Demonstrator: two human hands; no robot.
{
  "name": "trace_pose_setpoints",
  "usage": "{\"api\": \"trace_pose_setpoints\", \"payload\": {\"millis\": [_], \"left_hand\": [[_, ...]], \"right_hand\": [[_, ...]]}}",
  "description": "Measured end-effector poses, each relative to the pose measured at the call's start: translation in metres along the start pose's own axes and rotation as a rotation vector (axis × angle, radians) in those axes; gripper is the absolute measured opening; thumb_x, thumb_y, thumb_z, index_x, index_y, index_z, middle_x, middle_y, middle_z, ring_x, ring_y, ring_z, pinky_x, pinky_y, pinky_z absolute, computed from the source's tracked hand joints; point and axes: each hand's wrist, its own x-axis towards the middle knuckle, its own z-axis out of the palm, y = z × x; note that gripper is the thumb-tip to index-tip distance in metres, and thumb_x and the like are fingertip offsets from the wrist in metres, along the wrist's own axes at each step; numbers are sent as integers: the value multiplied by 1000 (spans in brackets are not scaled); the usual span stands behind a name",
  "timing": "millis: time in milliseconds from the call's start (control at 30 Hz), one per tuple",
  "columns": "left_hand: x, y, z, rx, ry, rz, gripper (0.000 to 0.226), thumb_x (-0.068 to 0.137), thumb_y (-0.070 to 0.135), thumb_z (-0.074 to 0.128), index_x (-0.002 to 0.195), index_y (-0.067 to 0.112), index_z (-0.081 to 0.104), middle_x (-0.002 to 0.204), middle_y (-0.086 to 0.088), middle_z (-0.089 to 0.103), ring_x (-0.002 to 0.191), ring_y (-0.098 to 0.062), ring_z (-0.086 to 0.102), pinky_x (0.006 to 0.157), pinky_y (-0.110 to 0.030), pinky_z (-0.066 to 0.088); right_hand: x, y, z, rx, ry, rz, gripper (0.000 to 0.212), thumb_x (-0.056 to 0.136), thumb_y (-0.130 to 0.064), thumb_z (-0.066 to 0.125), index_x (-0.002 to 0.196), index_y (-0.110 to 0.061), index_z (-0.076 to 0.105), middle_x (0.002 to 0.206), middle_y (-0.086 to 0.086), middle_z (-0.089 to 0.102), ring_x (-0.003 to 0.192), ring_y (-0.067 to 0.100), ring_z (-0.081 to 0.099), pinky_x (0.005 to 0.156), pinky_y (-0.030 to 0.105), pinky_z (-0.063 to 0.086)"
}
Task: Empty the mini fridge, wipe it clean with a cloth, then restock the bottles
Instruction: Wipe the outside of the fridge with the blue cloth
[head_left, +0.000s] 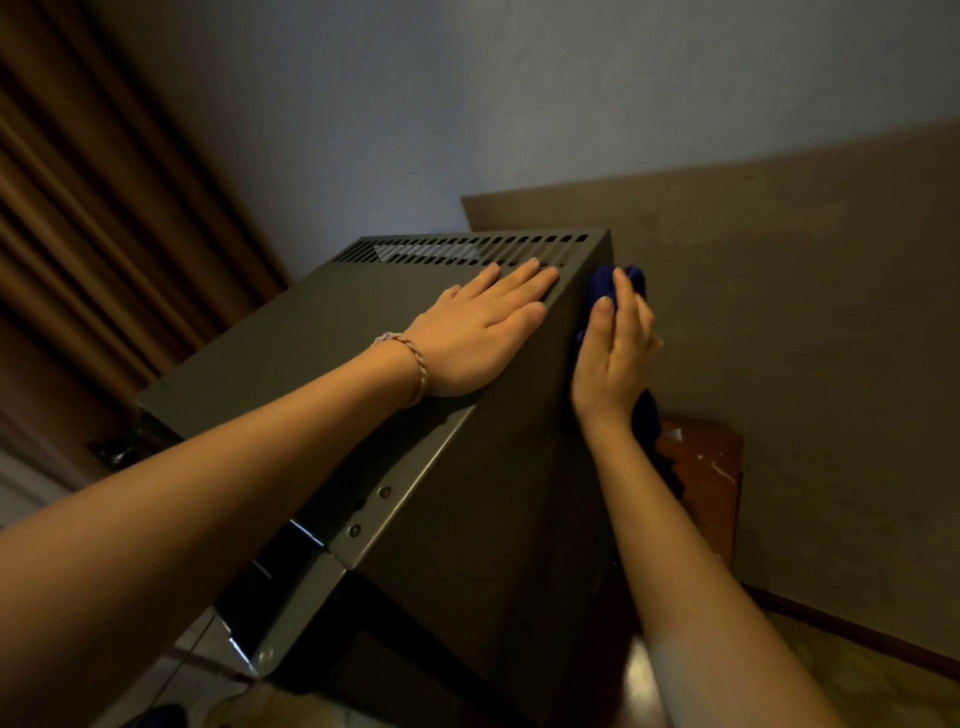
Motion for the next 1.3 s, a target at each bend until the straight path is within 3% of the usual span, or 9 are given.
{"api": "trace_pose_setpoints", "payload": {"millis": [200,300,433,700,800,1067,1133,1233,1300], "left_hand": [[-3,-1,0,-4,8,13,54,102,48,13,155,38,7,163,16,-1,151,-14,-6,122,-49,1],[-3,1,-1,-14,8,7,61,95,53,12,155,39,8,163,18,0,151,-12,-5,123,-49,1],[-3,-1,0,-32,17,7,64,92,56,12,154,41,9,162,20,1,150,-8,-4,123,-47,2],[-4,-2,0,-45,28,17,61,94,54,16,154,41,11,162,20,4,150,-5,-2,124,-43,1],[-3,-4,1,-51,36,22,61,95,54,16,154,41,13,162,21,5,150,-5,-1,124,-44,2],[0,-6,3,-58,45,45,61,96,52,18,155,37,15,163,18,7,150,-5,0,124,-37,1],[1,-7,3,-59,48,44,61,95,53,19,154,37,16,163,18,7,150,-5,0,124,-38,1],[0,-6,3,-69,50,42,61,95,53,19,154,37,16,163,17,7,150,-5,-1,124,-37,0],[-2,-5,3,-73,50,39,61,95,53,19,154,37,16,163,17,7,150,-6,-1,124,-36,0]], "right_hand": [[9,61,-2,-34,-52,162,51,105,-48,28,149,-27,42,152,4,42,136,28,39,99,26,21],[-9,98,-5,-67,-75,336,45,107,-43,28,149,-30,40,155,2,38,140,30,33,106,35,23],[-40,136,-11,-71,-123,516,50,106,-52,21,151,-36,33,159,0,31,145,30,23,114,44,18],[-88,173,-24,-86,-173,713,52,107,-46,21,155,-28,29,160,8,28,146,32,21,116,45,12],[-103,167,-26,-82,-169,753,50,107,-46,25,154,-29,29,160,6,27,146,35,20,116,48,16],[-133,95,-32,-65,-181,484,46,106,-40,34,152,-33,32,159,-1,30,144,28,21,113,48,20],[-133,65,-30,-78,-160,350,51,103,-47,32,151,-29,35,156,3,35,142,29,25,111,45,18],[-139,21,-27,-122,-83,58,52,104,-51,29,147,-26,40,146,9,45,130,38,40,100,52,33],[-140,-5,-26,-111,-65,-51,50,105,-51,23,146,-26,39,144,10,46,126,37,43,98,48,32]]}}
